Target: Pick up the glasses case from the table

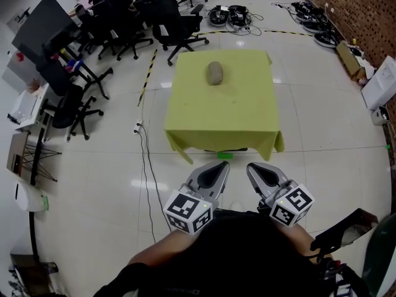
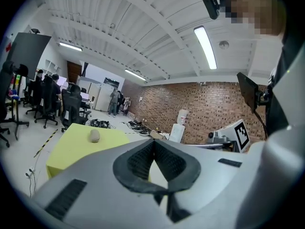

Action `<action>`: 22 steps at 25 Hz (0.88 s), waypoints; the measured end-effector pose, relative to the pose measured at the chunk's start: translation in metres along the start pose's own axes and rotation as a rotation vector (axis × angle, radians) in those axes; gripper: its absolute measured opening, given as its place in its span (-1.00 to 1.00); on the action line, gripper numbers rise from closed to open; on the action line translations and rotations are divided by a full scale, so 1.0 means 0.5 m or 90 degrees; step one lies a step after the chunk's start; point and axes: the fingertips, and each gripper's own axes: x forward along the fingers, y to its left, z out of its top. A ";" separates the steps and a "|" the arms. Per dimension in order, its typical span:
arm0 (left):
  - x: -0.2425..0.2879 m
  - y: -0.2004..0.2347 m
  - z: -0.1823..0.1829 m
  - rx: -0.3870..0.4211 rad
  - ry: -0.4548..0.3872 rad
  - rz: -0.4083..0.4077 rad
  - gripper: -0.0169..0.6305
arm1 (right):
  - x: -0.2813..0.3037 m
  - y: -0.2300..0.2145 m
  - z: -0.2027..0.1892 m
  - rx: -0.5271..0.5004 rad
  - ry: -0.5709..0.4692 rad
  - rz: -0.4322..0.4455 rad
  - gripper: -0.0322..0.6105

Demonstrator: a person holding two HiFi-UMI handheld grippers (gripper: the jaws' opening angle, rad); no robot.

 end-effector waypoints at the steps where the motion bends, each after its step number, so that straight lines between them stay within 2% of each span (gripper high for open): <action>1: 0.006 -0.004 -0.002 0.001 0.002 0.001 -0.93 | -0.003 -0.006 -0.001 0.004 0.000 0.002 -0.89; 14: 0.014 0.010 -0.011 0.005 0.017 0.037 -0.93 | 0.002 -0.030 -0.012 0.030 0.000 0.028 -0.89; 22: 0.051 0.003 -0.019 0.010 0.019 0.007 -0.93 | -0.007 -0.058 -0.015 0.030 -0.005 0.008 -0.89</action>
